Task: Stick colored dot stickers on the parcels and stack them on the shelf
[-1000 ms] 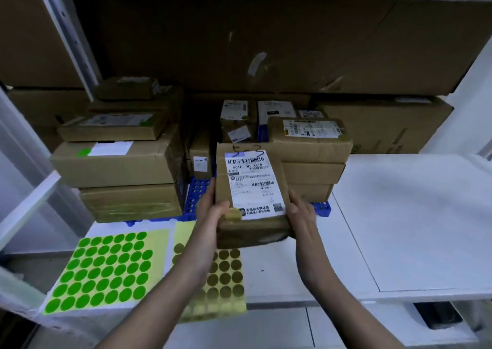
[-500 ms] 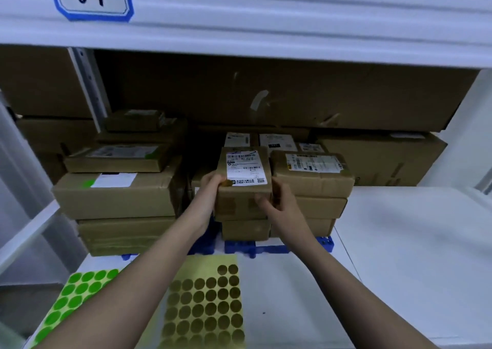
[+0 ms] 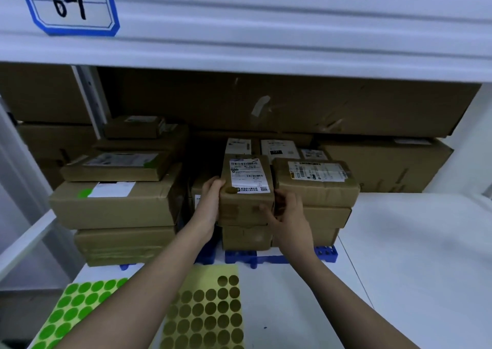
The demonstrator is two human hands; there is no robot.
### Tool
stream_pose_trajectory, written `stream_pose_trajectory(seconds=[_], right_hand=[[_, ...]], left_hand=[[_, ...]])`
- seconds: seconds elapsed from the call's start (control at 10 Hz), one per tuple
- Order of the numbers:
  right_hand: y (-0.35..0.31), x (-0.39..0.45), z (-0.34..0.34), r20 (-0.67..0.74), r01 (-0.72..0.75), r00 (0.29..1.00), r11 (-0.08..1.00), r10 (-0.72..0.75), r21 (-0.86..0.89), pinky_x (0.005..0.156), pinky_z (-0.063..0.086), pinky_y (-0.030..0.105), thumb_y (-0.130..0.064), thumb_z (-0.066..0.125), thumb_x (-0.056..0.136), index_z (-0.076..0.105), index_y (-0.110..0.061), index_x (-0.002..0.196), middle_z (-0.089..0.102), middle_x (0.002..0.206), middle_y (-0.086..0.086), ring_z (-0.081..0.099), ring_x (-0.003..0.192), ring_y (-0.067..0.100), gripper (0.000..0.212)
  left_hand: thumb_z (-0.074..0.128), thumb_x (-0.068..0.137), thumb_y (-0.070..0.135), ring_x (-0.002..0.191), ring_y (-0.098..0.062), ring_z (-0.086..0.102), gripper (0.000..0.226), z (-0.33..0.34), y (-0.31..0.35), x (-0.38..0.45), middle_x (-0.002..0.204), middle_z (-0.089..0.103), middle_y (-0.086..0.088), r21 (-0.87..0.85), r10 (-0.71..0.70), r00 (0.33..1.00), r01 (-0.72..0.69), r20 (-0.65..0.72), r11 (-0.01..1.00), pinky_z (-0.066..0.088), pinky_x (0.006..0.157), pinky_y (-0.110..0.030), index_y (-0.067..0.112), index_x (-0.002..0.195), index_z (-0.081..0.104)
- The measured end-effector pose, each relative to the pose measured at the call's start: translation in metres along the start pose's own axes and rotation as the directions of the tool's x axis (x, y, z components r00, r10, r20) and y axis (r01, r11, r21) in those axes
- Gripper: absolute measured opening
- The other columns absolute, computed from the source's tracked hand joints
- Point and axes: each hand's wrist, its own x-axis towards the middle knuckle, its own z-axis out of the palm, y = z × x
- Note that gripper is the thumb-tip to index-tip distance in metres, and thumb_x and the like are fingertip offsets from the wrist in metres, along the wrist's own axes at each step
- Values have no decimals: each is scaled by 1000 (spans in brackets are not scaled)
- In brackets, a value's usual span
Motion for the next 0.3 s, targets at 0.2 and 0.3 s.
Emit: stream_pose_trajectory(seconds=[0.2, 0.3], right_hand=[[5, -3, 5, -146, -1, 989, 1000, 3, 16, 65, 54, 30, -42, 65, 85, 40, -31, 104, 55, 103, -9, 58, 84, 6, 33], [7, -5, 4, -211, -19, 977, 999, 25, 30, 59, 54, 31, -44, 67, 82, 40, -31, 98, 56, 91, -10, 58, 75, 5, 33]], left_hand=[[53, 77, 64, 112, -23, 58, 66, -6, -10, 4, 119, 62, -7, -109, 85, 996, -88, -33, 990, 48, 93, -39, 24, 129, 50], [44, 97, 36, 113, -12, 52, 34, -12, -9, 0, 123, 53, 1, -24, 201, 964, -208, -173, 978, 42, 92, -26, 23, 128, 47]])
